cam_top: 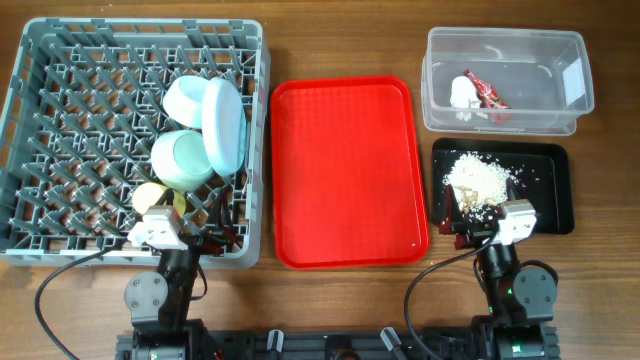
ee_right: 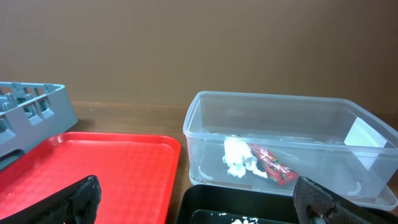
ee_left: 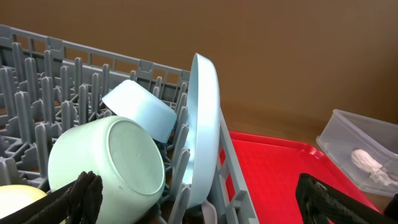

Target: Sort waste into correct bins and load items into the dishwasher rack

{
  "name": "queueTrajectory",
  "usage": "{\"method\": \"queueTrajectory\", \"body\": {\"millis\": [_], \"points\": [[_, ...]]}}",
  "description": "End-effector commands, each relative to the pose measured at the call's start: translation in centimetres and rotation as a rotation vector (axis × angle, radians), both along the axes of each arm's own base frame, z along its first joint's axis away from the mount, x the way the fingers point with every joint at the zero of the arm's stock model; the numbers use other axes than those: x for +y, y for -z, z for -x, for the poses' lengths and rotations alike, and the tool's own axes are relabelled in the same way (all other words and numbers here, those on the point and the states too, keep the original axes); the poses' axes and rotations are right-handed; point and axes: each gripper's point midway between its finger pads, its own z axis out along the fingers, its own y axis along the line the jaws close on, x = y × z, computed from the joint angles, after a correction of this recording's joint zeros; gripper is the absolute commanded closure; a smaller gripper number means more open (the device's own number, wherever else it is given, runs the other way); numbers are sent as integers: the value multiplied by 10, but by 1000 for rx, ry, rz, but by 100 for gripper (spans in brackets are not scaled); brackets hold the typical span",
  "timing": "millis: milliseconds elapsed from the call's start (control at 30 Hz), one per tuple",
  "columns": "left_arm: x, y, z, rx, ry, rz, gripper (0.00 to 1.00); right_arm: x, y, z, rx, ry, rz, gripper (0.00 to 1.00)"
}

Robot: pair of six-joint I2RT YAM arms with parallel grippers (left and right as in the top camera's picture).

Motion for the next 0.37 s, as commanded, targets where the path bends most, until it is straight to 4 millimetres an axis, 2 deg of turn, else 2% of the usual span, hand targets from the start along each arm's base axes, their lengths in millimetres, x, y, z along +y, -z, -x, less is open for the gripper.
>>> {"method": "queueTrajectory", "body": {"millis": [0, 333], "points": [[4, 2, 0, 0, -18, -21, 0, 1, -2, 1, -12, -11, 13, 0], [4, 2, 0, 0, -18, -21, 0, 1, -2, 1, -12, -10, 13, 0]]}}
